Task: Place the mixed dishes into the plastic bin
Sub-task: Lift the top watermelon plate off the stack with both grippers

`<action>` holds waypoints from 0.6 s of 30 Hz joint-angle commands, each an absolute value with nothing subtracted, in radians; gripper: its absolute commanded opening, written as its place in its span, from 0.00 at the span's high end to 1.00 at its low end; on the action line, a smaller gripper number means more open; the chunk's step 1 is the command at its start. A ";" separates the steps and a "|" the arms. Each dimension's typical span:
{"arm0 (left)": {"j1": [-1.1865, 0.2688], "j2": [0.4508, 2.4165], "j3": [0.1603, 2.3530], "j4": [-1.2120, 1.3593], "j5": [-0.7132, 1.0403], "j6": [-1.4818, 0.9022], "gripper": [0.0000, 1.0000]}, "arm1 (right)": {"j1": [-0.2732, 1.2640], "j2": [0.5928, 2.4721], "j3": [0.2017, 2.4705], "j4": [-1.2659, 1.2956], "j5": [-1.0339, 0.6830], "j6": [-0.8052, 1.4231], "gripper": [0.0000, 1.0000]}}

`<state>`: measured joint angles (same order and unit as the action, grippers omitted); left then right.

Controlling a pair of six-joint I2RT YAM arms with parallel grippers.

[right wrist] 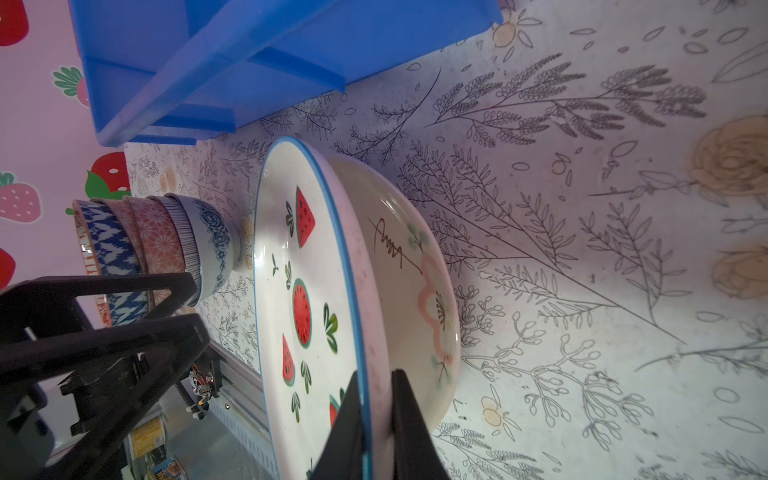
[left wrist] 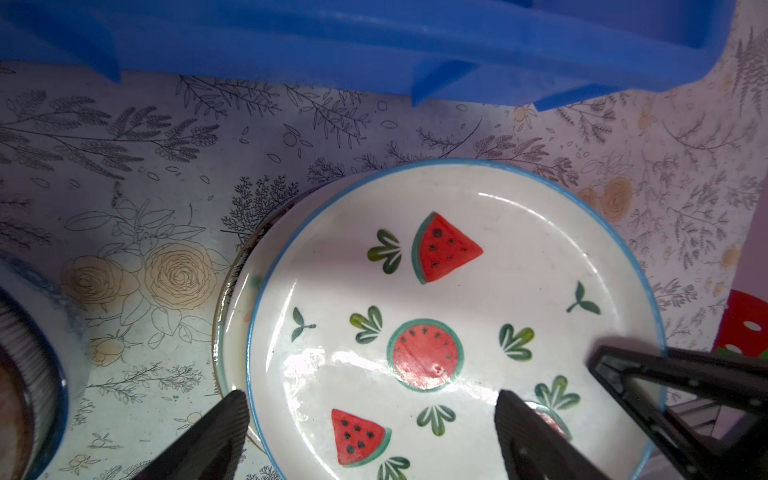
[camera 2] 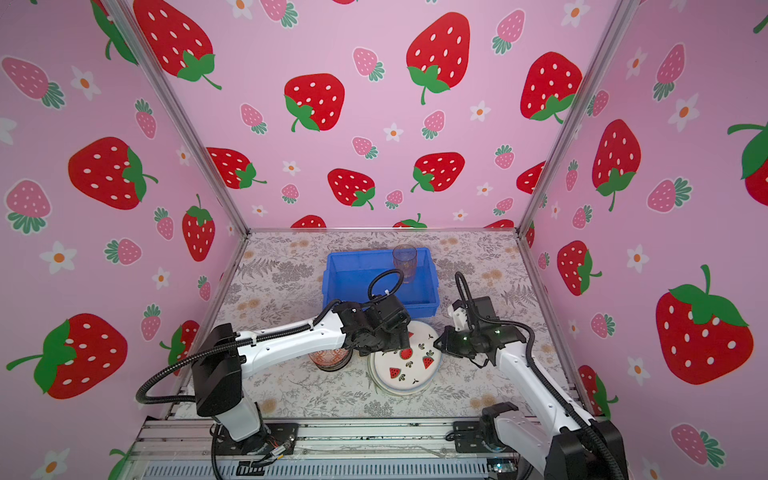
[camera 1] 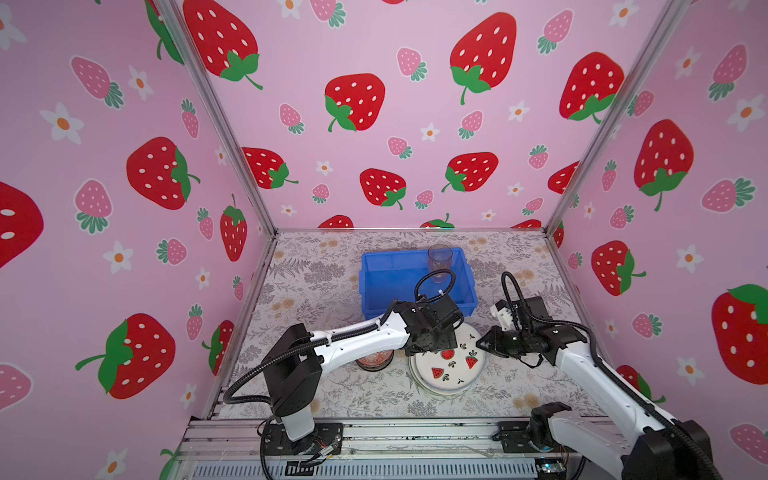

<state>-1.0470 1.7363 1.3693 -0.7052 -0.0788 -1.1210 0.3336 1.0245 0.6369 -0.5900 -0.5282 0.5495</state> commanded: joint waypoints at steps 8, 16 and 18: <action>-1.029 1.706 1.358 -0.723 -0.105 -1.114 0.05 | 0.300 0.988 0.667 -0.555 -0.657 0.547 1.00; -1.012 1.663 1.332 -0.714 -0.088 -1.110 0.05 | 0.290 0.986 0.694 -0.582 -0.691 0.532 1.00; -1.007 1.647 1.329 -0.709 -0.087 -1.100 0.05 | 0.288 0.987 0.707 -0.595 -0.691 0.524 1.00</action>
